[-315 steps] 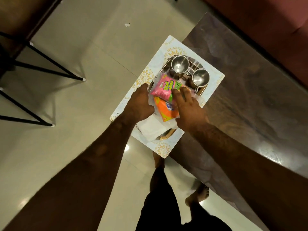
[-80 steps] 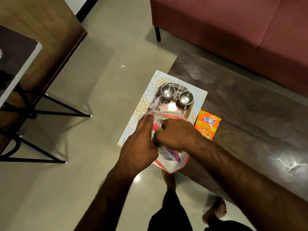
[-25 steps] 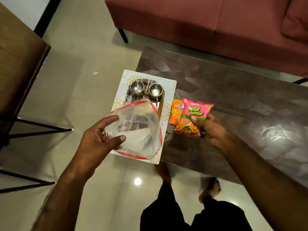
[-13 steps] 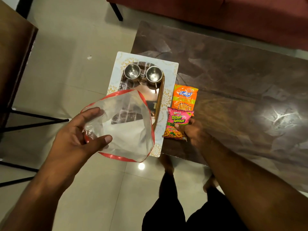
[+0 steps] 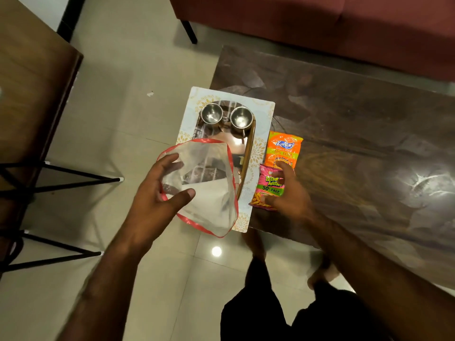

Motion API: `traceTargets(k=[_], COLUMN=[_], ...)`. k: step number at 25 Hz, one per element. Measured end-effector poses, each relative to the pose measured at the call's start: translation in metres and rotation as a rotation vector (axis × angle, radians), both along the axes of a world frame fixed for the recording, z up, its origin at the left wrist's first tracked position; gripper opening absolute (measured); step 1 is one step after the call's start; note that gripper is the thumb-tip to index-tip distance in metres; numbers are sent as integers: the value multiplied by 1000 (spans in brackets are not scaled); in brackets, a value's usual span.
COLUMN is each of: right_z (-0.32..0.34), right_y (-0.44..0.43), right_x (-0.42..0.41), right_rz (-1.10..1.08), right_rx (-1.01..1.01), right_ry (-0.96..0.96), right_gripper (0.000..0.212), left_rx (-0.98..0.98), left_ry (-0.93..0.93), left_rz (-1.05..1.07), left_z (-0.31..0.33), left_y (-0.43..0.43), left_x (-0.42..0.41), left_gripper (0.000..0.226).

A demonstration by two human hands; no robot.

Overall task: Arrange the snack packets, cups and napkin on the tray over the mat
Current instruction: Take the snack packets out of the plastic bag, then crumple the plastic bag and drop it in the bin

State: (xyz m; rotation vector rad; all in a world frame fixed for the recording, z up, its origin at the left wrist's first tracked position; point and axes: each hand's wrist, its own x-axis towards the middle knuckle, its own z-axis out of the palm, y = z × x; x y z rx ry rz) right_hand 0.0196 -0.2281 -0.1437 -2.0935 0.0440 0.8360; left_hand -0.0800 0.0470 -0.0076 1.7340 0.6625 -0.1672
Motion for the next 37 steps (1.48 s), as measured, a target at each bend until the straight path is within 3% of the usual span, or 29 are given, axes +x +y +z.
traceTargets(k=[4, 8, 12, 15, 18, 20, 23, 26, 30, 34, 37], right_z=[54, 99, 136, 163, 181, 191, 203, 215, 221, 222, 224], right_y=[55, 91, 80, 42, -3, -29, -46, -44, -38, -56, -87], right_x=[-4, -13, -15, -8, 11, 23, 25, 19, 12, 10, 15], right_rz=[350, 463, 439, 320, 112, -3, -98, -127, -64, -224, -352], right_rx=[230, 261, 322, 266, 60, 10, 220, 439, 557, 526, 565], right_ry=[-113, -192, -191, -307, -505, -395, -112, 0, -49, -192, -227], right_gripper=[129, 116, 96, 100, 111, 119, 121, 113, 99, 65, 37], left_rx=[2, -139, -83, -176, -359, -459, -591, -640, -350, -303, -205], left_ry=[33, 66, -83, -154, -186, -207, -207, -166, -163, -138, -200], left_rz=[49, -58, 70, 233, 343, 391, 374, 270, 18, -222, -208], left_z=[8, 24, 31, 38, 46, 50, 51, 51, 61, 66, 74], left_y=[-9, -29, -47, -45, -46, -52, -71, -101, -152, -181, -190], left_x=[1, 5, 13, 18, 28, 35, 48, 59, 64, 69, 70], left_gripper=[66, 85, 75, 75, 76, 70, 71, 68, 50, 61, 63])
